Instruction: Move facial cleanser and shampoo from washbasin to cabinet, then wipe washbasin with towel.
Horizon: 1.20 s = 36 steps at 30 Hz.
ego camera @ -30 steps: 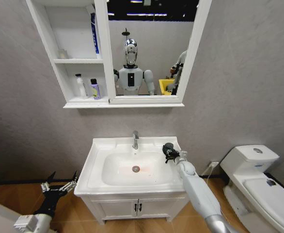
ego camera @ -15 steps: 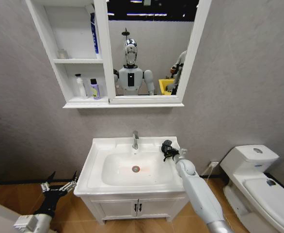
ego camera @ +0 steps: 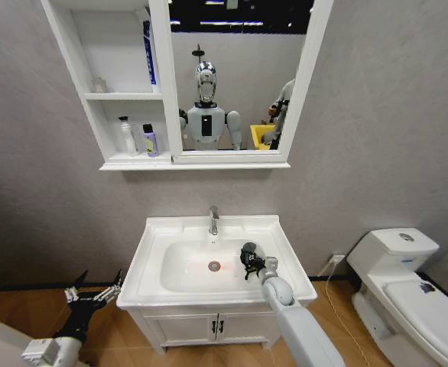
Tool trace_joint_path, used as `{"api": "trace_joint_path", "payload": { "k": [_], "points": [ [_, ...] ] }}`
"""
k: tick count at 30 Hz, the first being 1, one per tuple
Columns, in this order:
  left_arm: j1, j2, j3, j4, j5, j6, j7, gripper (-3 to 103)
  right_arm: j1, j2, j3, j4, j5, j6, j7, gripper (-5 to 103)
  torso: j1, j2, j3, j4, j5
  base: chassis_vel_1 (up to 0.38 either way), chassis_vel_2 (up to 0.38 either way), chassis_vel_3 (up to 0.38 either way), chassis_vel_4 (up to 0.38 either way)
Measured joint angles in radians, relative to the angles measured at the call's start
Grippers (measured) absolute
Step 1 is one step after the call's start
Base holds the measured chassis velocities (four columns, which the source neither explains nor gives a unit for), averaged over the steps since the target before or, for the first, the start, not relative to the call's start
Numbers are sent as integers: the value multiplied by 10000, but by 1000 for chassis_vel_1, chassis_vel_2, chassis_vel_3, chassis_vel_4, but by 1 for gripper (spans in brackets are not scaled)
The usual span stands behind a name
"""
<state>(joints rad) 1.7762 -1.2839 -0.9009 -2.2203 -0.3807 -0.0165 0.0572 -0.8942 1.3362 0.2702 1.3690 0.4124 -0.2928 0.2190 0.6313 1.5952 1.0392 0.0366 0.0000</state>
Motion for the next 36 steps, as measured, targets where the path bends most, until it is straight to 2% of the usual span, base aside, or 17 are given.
{"api": "trace_joint_path", "payload": {
  "k": [6, 10, 15, 23, 29, 33, 36],
  "points": [
    [0, 0, 0, 0, 0, 0, 0, 100, 833, 271, -61, -1351, 443, -3, 17, 7, -1, 0, -1, 1, -1, 0, 0, 0, 0],
    [0, 0, 0, 1, 0, 0, 0, 100, 1604, 643, -180, -2487, 769, -43, 24, 7, -2, 2, -2, 5, -3, 0, 0, 0, 0],
    [0, 0, 0, 0, 0, 0, 0, 100, 2195, 1299, -195, -3807, 821, 81, -131, 7, -9, 9, -8, -3, -8, 7, -12, -1, 2],
    [0, 0, 0, 0, 0, 0, 0, 100, 2467, 1945, -492, -4397, 954, 85, -222, 7, -2, 1, -1, -9, -5, 4, -7, -1, 1],
    [-1, 0, -1, 0, 0, 0, 0, 100, 2610, 2634, -976, -4556, 1386, -218, -168, 7, 10, -8, 6, 5, 3, 0, 0, 0, 0],
    [0, 0, -1, 0, 0, 0, 0, 100, 2553, 2711, -1282, -4309, 1581, -347, -129, 7, 13, -9, 8, 9, 3, 0, 0, 0, 0],
    [0, 0, -1, 1, 0, 0, 0, 100, 2389, 2709, -1593, -3773, 1971, -384, -151, 7, 11, -9, 6, 0, 3, 0, 0, 0, 0]
  ]
}}
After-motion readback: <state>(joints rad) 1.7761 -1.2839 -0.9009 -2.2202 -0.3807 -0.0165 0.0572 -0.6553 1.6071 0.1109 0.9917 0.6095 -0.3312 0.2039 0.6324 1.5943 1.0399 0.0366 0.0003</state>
